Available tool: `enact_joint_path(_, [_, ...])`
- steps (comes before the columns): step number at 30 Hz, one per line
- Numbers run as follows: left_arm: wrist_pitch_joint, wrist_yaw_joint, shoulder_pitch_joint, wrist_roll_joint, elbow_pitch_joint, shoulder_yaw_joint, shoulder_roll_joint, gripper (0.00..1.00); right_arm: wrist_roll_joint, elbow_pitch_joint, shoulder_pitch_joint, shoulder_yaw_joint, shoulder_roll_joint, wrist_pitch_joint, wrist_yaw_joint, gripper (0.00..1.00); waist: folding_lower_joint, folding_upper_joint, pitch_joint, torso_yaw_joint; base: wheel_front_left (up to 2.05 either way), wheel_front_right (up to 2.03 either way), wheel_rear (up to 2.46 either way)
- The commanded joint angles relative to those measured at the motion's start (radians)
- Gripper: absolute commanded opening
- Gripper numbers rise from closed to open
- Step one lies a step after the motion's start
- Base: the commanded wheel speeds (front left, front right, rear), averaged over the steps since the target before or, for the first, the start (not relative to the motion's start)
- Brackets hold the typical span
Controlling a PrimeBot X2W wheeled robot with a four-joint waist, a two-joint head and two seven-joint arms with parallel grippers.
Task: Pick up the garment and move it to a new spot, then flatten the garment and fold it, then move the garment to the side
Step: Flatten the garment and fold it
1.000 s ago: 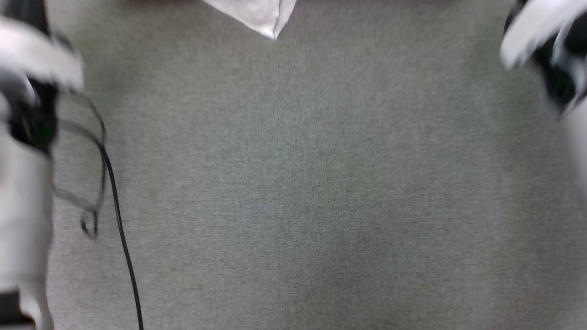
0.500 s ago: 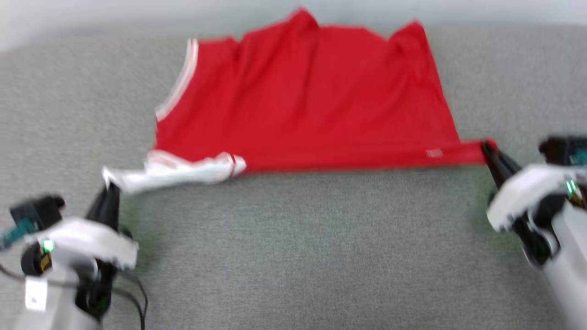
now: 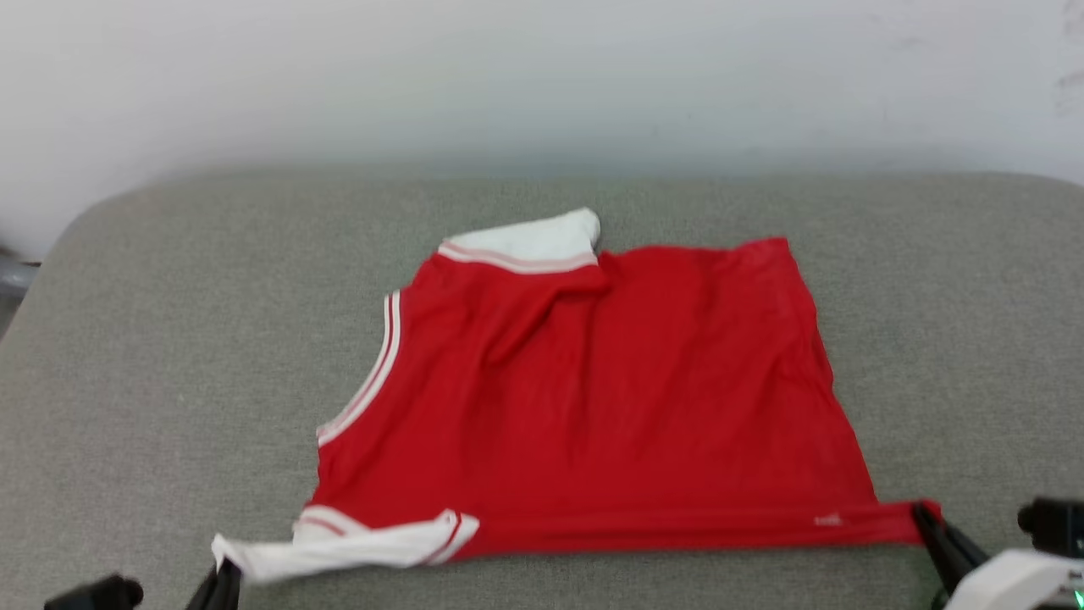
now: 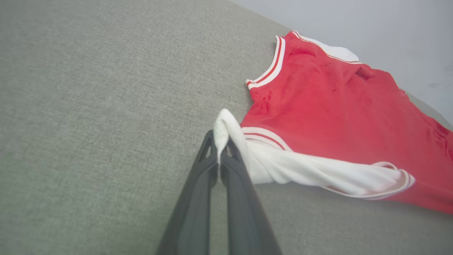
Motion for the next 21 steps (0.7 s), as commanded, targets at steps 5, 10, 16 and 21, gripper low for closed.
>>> enact_joint_path(5, [0.034,0.054,0.118,-0.024,-0.087,0.03,0.019,0.0,-0.064,-0.148,0.168,-0.127,0.049,0.084,-0.011,0.0,0.0004,-0.0001,-0.027,0.006,0.0,0.0,0.0])
enact_joint_path(10, [0.058,0.084,0.182,-0.034,-0.172,0.037,0.023,0.0,-0.142,-0.335,0.286,-0.215,0.13,0.2,-0.011,0.0,0.0004,-0.0001,-0.034,0.007,0.0,0.0,0.0])
enact_joint_path(16, [0.086,0.071,0.115,-0.018,-0.214,0.008,0.035,0.0,-0.196,-0.468,0.275,-0.236,0.176,0.288,-0.008,0.0,0.0004,-0.0001,-0.01,0.0,0.0,0.0,0.0])
enact_joint_path(21, [0.108,0.041,-0.008,0.006,-0.189,-0.037,0.04,0.0,-0.217,-0.484,0.189,-0.202,0.167,0.31,-0.007,0.0,0.0004,-0.0001,0.042,-0.008,0.0,0.0,0.0])
